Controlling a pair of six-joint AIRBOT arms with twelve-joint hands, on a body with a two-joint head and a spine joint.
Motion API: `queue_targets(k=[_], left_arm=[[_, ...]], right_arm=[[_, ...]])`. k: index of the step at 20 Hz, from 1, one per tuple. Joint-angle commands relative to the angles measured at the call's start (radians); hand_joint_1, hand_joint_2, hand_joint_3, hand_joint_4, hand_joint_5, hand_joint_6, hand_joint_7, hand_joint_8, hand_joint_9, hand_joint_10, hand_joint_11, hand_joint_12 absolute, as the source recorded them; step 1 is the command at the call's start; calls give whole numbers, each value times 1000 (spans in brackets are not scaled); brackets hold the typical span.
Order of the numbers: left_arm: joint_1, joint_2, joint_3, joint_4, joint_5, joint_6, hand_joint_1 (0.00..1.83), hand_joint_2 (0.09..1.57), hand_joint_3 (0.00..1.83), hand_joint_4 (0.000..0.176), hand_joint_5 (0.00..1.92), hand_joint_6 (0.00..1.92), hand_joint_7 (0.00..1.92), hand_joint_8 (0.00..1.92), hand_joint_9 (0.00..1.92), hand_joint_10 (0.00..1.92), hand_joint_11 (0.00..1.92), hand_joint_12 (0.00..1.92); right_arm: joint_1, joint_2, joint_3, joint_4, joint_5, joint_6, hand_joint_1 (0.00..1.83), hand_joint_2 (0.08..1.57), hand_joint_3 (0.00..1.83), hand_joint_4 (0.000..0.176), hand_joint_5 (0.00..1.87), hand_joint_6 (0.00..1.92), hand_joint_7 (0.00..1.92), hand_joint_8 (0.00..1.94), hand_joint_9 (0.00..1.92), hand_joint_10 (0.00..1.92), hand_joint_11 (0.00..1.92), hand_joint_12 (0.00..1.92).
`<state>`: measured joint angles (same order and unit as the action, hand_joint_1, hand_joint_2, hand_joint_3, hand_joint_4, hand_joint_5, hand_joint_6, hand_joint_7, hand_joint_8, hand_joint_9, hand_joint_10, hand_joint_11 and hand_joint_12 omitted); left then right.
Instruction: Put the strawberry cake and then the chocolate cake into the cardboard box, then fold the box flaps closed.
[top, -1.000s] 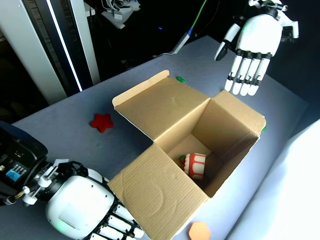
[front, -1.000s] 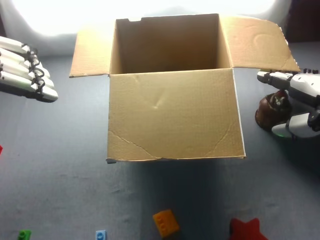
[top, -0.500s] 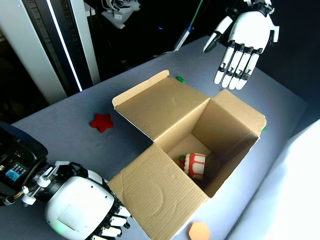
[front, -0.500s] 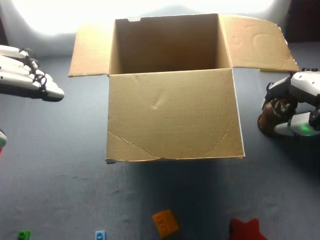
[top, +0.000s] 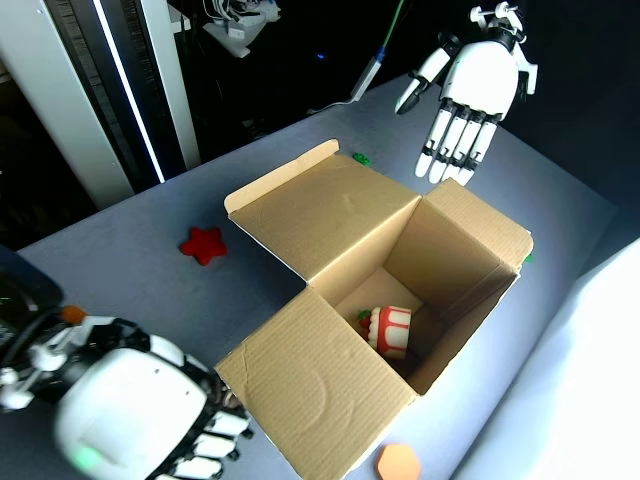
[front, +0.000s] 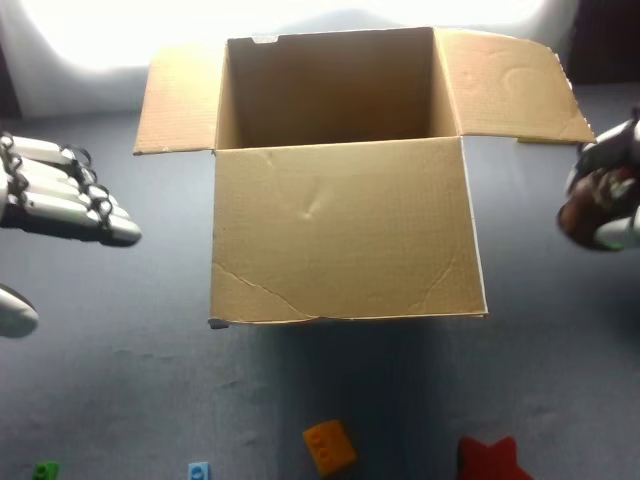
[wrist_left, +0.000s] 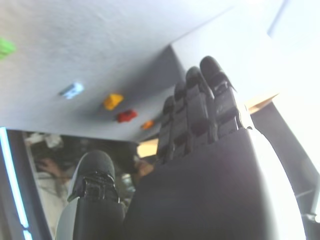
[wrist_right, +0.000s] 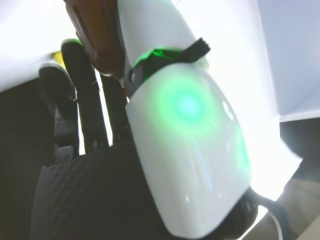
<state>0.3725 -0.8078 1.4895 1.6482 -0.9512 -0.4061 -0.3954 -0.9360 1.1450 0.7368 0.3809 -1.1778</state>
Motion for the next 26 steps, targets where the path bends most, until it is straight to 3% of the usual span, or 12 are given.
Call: queue_targets(k=[1,2,5,8,11,13,16,20,22,26], left_arm=[[3,4,10,-91,4,10,0,1266,0,0,123,6,198,1,202,0,0,709],[20,-4,14,-103,19,14,0,1259,0,5,126,5,188,2,196,0,0,680],[76,-39,40,-143,40,31,0,1273,3,0,143,4,209,4,199,0,0,674],[136,-72,69,-197,80,64,0,1303,9,0,151,4,179,1,190,2,0,619],[135,-84,76,-255,130,132,226,1353,13,0,168,5,208,6,206,5,0,663],[115,-88,80,-267,159,141,266,1345,2,0,169,3,214,4,211,4,0,654],[77,-92,76,-267,193,142,213,1358,7,0,175,4,198,0,208,1,0,671],[57,-93,62,-267,203,190,276,1343,0,0,195,7,232,8,241,9,0,745],[57,-93,66,-270,185,180,184,1360,4,0,149,1,196,1,203,1,0,686],[55,-96,80,-273,179,180,165,1356,2,0,146,4,197,2,208,4,0,708]], right_arm=[[21,34,-7,-13,101,6,1166,1252,7,0,783,1202,694,1618,441,1727,265,1921],[34,56,-14,-13,96,6,1172,1245,1,0,796,1178,713,1592,460,1720,279,1921],[68,131,-35,-14,94,8,1157,1246,0,0,808,1244,699,1524,507,1606,288,1921],[122,177,-35,-64,107,17,1171,1235,0,0,811,1185,731,1536,508,1707,311,1921],[161,200,-42,-183,179,69,1164,1243,2,0,784,1219,726,1545,494,1630,277,1921],[182,201,-47,-249,225,69,1177,1233,0,0,831,1149,720,1547,493,1621,259,1921],[189,200,-71,-383,342,143,1190,1220,0,0,871,1084,732,1535,473,1643,245,1921],[201,168,-116,-497,461,176,1181,1228,2,0,823,1145,740,1540,501,1682,285,1921],[229,143,-135,-511,468,175,1190,1221,0,0,827,1123,765,1524,540,1694,329,1921],[244,94,-154,-511,478,162,1196,1221,0,0,874,1075,718,1571,480,1704,281,1921]])
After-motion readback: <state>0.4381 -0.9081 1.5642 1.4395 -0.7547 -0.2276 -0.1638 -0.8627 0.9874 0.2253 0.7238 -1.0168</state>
